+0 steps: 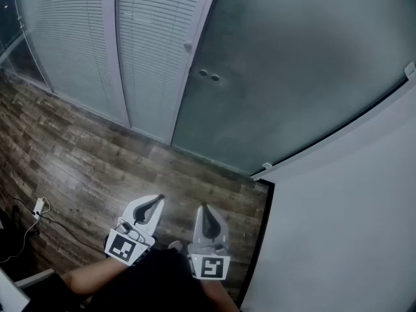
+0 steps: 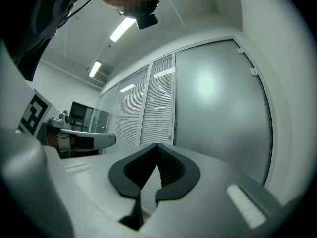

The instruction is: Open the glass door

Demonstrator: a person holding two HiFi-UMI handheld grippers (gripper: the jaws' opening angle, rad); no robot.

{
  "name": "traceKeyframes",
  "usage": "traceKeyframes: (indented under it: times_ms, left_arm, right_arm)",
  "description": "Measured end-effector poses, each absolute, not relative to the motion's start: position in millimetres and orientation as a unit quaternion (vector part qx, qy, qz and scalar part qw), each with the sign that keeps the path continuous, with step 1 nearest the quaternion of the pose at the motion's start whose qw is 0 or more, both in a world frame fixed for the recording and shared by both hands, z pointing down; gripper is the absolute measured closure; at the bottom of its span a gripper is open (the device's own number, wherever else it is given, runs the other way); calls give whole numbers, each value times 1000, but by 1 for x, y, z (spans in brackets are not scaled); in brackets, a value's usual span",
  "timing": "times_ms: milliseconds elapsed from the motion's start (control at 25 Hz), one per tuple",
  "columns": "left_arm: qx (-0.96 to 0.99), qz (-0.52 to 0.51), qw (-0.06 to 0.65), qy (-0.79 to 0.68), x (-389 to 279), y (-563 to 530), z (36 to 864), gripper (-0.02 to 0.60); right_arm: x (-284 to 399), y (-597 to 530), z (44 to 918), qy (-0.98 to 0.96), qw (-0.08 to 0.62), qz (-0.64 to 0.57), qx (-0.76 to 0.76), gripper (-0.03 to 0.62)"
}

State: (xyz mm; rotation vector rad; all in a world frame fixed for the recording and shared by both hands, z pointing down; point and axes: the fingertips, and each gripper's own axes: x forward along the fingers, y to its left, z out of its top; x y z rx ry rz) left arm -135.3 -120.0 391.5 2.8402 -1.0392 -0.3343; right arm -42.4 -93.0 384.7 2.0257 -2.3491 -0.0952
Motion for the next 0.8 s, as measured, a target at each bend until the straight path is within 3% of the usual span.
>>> traceKeyframes:
  times_ms: [800]
  left_arm:
    - [927, -120, 54, -350, -228, -127, 401, 581]
  right_arm:
    - [-104, -88, 407, -750, 51, -18, 659, 592]
